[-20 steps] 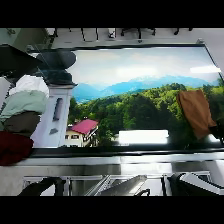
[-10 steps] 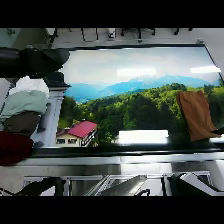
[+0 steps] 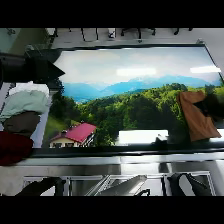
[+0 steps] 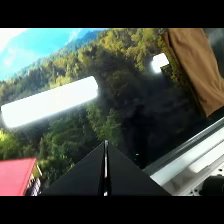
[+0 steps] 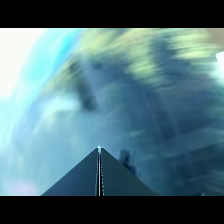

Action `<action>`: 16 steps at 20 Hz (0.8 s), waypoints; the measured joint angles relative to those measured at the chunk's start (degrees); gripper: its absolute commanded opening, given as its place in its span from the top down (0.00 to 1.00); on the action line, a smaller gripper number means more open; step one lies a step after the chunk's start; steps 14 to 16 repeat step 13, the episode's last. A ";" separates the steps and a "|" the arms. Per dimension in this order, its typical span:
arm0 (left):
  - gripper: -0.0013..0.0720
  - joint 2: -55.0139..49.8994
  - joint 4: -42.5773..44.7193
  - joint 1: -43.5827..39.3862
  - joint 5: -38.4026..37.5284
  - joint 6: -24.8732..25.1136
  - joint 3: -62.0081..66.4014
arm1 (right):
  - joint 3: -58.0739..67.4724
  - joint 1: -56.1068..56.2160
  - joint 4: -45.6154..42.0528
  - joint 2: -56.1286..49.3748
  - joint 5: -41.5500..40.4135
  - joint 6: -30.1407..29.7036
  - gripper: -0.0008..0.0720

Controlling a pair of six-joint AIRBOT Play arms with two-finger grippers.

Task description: Fold the shirts.

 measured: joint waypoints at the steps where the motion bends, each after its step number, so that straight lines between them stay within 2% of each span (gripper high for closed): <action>1: 0.96 2.43 0.17 0.00 -0.98 0.00 -4.74 | 0.02 6.62 -0.90 1.16 1.14 0.31 0.96; 4: 0.96 11.50 0.44 0.00 -5.44 -0.02 -22.93 | 0.07 24.11 -6.45 3.04 5.62 3.85 0.96; 7: 0.96 19.43 0.39 -0.02 -9.11 -0.02 -38.80 | 0.07 33.27 -9.38 3.69 8.26 6.10 0.96; 12: 0.96 28.68 0.17 0.00 -13.79 -0.04 -53.02 | 0.07 37.73 -8.98 4.00 7.48 7.39 0.96; 16: 0.96 29.86 0.15 -0.02 -14.19 -0.04 -54.45 | 0.09 37.99 -8.81 4.00 7.26 7.41 0.96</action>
